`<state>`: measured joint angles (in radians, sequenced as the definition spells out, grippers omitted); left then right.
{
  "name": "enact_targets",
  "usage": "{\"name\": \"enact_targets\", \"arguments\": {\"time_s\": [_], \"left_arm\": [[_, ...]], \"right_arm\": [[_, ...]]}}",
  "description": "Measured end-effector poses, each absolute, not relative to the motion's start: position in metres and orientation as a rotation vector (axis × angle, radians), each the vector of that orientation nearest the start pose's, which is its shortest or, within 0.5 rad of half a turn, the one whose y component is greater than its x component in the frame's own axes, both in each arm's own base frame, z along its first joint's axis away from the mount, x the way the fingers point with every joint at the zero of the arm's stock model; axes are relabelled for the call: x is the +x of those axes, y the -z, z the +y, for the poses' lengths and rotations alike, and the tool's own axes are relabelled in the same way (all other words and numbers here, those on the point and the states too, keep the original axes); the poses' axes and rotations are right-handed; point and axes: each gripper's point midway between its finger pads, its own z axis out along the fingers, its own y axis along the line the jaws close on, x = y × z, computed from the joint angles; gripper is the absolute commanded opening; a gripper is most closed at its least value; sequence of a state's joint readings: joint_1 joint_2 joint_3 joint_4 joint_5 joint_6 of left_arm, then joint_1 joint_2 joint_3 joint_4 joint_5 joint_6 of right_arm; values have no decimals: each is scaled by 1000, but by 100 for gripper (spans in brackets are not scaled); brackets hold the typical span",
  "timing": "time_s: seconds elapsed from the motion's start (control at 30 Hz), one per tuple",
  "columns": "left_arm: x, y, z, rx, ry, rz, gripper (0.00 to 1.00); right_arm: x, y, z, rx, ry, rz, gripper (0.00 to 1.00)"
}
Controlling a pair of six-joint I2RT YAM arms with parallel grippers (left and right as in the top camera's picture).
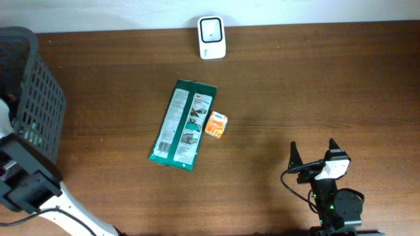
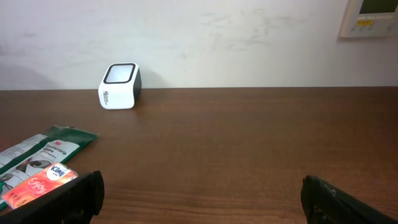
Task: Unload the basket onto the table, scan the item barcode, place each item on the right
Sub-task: 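Reach the left gripper into the basket and grasp the mint-green wipes pack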
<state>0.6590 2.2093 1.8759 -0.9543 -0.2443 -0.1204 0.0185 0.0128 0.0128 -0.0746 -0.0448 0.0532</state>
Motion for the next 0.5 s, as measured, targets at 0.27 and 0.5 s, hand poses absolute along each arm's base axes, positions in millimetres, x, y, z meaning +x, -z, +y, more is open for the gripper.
{"name": "enact_targets", "arguments": {"time_s": [0.27, 0.5], "left_arm": [[366, -45, 339, -1094, -574, 2740, 59], [366, -47, 345, -1080, -616, 2741, 2]], "right_arm": [[246, -159, 12, -6, -92, 1646, 98], [246, -159, 12, -6, -92, 1646, 98]]}}
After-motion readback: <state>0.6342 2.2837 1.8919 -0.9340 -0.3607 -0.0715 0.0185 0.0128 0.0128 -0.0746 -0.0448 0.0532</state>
